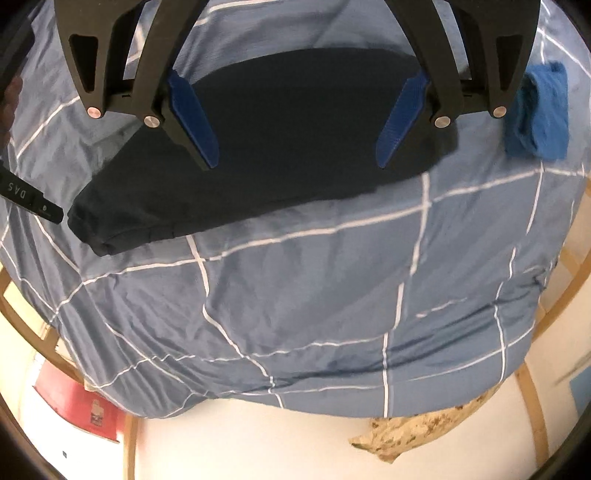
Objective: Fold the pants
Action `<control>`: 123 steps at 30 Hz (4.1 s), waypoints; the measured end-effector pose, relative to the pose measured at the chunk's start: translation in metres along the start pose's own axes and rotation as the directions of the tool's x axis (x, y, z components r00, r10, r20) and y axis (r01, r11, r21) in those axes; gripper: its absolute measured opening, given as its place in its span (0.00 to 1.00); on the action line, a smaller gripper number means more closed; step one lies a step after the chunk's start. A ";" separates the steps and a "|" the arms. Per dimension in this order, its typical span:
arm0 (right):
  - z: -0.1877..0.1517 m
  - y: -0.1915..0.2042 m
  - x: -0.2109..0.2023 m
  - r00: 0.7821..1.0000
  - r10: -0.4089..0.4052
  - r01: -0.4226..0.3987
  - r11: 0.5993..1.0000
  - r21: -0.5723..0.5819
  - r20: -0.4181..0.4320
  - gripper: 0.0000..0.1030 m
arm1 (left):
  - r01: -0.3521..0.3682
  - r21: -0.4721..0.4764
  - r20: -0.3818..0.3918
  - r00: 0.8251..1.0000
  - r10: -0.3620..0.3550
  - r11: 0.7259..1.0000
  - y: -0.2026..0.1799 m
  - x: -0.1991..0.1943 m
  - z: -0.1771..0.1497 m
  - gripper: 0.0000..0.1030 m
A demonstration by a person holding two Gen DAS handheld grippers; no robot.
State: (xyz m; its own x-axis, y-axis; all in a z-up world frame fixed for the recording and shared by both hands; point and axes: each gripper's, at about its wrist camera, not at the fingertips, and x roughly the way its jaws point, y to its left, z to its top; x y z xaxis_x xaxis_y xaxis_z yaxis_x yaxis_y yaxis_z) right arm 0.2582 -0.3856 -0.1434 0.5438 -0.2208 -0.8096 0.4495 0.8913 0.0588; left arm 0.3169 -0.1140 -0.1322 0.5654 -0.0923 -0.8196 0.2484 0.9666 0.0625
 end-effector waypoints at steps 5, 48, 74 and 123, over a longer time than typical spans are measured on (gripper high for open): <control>0.001 -0.029 0.031 0.999 0.031 -0.029 0.999 0.045 -0.038 0.55 | -0.034 -0.012 -0.044 0.999 0.033 0.999 -0.026 0.015 -0.007 0.85; 0.033 -0.005 -0.003 0.981 0.169 -0.171 0.985 0.010 0.096 0.19 | 0.143 0.007 -0.137 0.981 -0.140 0.990 -0.030 0.072 -0.018 0.53; -0.044 0.265 -0.084 0.907 0.421 -0.364 0.761 -0.536 -0.019 0.18 | 0.014 -0.180 -0.165 0.985 -0.044 0.983 0.185 -0.017 -0.061 0.60; -0.092 0.170 -0.007 0.995 0.034 -0.045 0.991 -0.126 -0.095 0.47 | 0.310 -0.175 -0.164 0.927 -0.338 0.934 0.178 0.057 -0.037 0.29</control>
State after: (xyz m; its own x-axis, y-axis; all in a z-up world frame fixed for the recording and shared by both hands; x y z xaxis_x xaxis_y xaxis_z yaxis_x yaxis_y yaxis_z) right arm 0.2658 -0.1958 -0.1818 0.4889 -0.1523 -0.8589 0.3311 0.9434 0.0212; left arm 0.3635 0.0613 -0.1888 0.3107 -0.3734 -0.8741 0.2699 0.9164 -0.2955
